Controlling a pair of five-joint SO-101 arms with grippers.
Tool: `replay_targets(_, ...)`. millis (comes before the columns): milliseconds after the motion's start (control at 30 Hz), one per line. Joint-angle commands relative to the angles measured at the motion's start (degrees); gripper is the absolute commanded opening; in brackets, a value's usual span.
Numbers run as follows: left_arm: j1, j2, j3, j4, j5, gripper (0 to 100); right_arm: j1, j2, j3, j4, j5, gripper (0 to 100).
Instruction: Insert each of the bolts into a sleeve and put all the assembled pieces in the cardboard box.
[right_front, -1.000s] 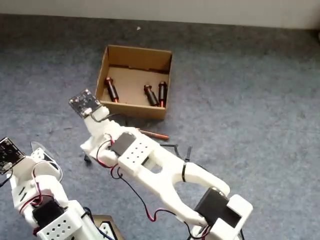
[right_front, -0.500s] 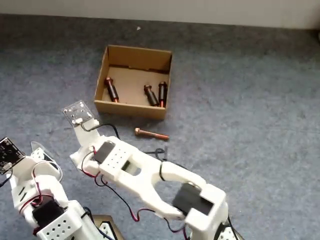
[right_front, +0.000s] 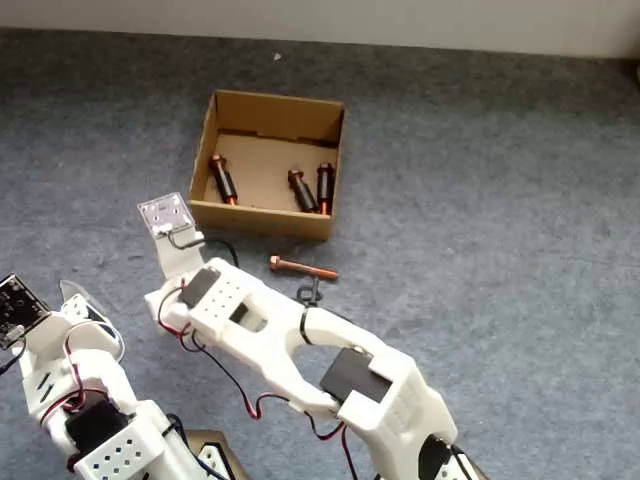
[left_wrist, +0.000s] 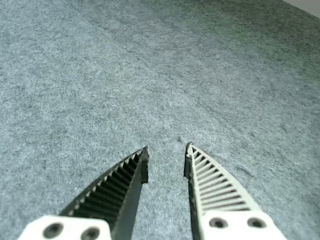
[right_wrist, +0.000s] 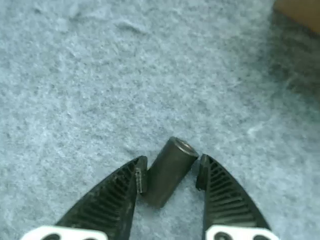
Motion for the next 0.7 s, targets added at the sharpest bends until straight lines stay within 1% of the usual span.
replay_targets(0,0.75,-0.13,-0.48,-1.14,0.26,15,3.12,-0.04,-4.26,7.08,-0.79,4.2)
replay_targets(67,0.84,-0.13,-0.48,-1.14,0.26,15,3.74,-0.31,-5.76,10.24,-0.62,0.2)
replay_targets(200,0.84,-0.13,-0.48,-1.14,0.26,15,5.93,-0.40,-9.10,17.98,0.26,0.5)
replay_targets(300,0.84,-0.13,-0.48,-1.14,0.26,15,8.31,-0.13,-10.59,22.02,7.03,0.5)
replay_targets(400,0.84,-0.13,-0.40,-1.23,0.26,15,9.01,0.04,-10.42,22.46,12.57,1.1)
replay_targets(467,0.84,-0.13,-0.40,-1.23,0.26,15,8.75,0.04,-10.42,22.73,13.36,4.0)
replay_targets(567,0.84,-0.13,-0.40,-1.23,0.26,15,7.78,0.04,-10.33,23.43,13.45,12.6)
replay_targets(667,0.84,-0.13,-0.40,-1.23,0.26,15,7.52,0.04,-10.51,25.54,13.54,12.7)
